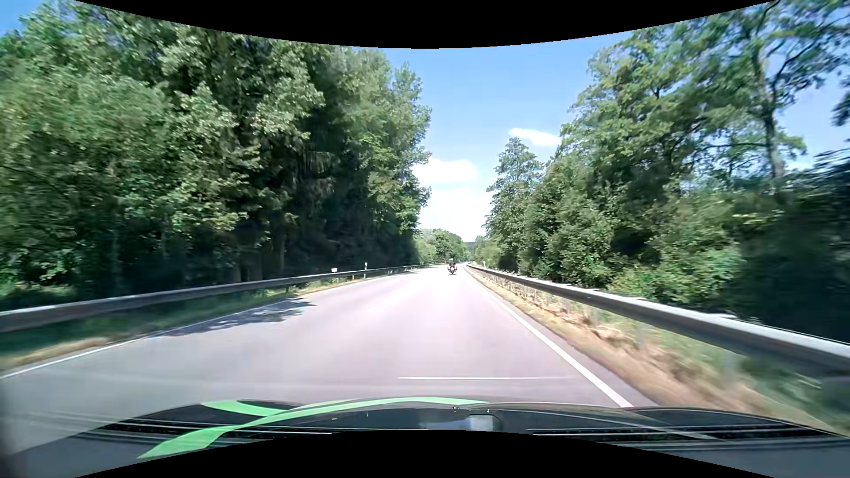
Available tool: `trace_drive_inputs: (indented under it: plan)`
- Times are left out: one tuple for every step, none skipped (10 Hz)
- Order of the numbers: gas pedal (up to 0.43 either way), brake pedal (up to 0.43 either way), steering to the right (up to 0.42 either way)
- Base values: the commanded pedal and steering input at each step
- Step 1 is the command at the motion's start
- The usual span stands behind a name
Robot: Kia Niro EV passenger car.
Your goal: Follow the waypoints while adhering to traffic rules and regulations
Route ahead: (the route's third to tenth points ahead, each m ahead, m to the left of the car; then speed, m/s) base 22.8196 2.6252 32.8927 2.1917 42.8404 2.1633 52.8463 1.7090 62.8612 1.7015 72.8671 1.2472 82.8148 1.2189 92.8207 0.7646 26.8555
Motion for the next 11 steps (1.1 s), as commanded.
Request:
trace_drive_inputs:
  plan:
    - [0.177,0.000,-0.003]
    - [0.150,0.000,-0.002]
    - [0.138,0.000,-0.003]
    - [0.138,0.000,-0.001]
    - [0.138,0.000,0.001]
    - [0.138,0.000,0.001]
    - [0.138,0.000,0.001]
    - [0.150,0.000,0.001]
    - [0.150,0.000,0.001]
    - [0.150,0.000,0.001]
    - [0.157,0.000,0.001]
